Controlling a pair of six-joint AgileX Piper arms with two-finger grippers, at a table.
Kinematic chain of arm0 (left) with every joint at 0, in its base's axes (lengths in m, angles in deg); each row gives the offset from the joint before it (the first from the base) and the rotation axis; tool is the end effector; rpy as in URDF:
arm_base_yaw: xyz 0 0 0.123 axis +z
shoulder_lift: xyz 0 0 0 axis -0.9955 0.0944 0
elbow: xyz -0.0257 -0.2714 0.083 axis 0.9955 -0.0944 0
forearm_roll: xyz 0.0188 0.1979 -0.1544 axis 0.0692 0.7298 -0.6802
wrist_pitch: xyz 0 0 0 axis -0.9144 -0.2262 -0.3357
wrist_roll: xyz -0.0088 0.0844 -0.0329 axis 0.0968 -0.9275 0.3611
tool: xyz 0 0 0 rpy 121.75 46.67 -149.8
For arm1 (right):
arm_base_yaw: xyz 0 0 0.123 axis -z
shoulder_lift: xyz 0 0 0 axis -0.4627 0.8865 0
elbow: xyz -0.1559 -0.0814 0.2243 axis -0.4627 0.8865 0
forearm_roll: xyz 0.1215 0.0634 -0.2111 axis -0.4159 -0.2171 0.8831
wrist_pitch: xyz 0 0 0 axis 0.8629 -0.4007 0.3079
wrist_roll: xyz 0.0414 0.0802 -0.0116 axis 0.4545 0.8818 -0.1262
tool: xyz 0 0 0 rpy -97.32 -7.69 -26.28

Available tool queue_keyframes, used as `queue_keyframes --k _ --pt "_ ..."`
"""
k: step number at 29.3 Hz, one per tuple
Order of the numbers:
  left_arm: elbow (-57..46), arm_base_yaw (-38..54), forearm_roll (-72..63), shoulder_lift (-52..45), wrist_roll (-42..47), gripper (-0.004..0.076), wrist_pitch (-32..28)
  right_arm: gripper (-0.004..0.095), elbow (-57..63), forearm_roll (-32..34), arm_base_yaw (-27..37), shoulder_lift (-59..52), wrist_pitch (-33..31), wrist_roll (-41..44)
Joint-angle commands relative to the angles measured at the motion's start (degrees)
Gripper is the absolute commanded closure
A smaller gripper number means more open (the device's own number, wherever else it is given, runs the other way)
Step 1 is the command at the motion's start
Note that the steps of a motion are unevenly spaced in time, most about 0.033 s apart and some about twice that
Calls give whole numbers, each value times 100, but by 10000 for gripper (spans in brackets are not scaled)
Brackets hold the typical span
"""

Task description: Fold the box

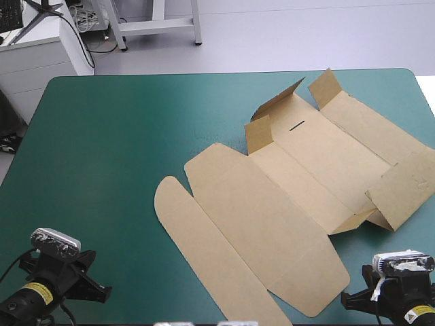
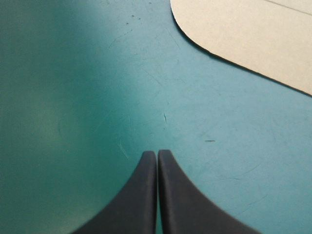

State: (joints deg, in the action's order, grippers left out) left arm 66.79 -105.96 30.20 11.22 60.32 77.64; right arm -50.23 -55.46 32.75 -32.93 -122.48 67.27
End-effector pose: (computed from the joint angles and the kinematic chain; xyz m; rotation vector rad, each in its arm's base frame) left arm 0.0543 -0.0173 0.2742 0.4285 2.2526 -0.1348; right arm 0.0260 0.0177 0.2694 -0.1229 2.2501 0.1521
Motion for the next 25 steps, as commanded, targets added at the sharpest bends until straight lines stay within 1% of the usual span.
queue_keyframes --k 1,12,16,20,25 --pt "182 -27 -38 64 36 734 -353 928 -123 -91 -4 100 333 -32" --pt "182 -27 -38 64 36 734 -353 928 -134 -91 -4 111 333 -2" --pt "182 -27 -38 64 36 734 -353 928 -228 -70 -4 123 356 367" --pt "182 -27 -38 64 36 734 -381 928 -623 29 -4 387 211 979" --pt "182 -27 -38 64 36 734 -422 928 -1345 81 -4 1099 4 1069"
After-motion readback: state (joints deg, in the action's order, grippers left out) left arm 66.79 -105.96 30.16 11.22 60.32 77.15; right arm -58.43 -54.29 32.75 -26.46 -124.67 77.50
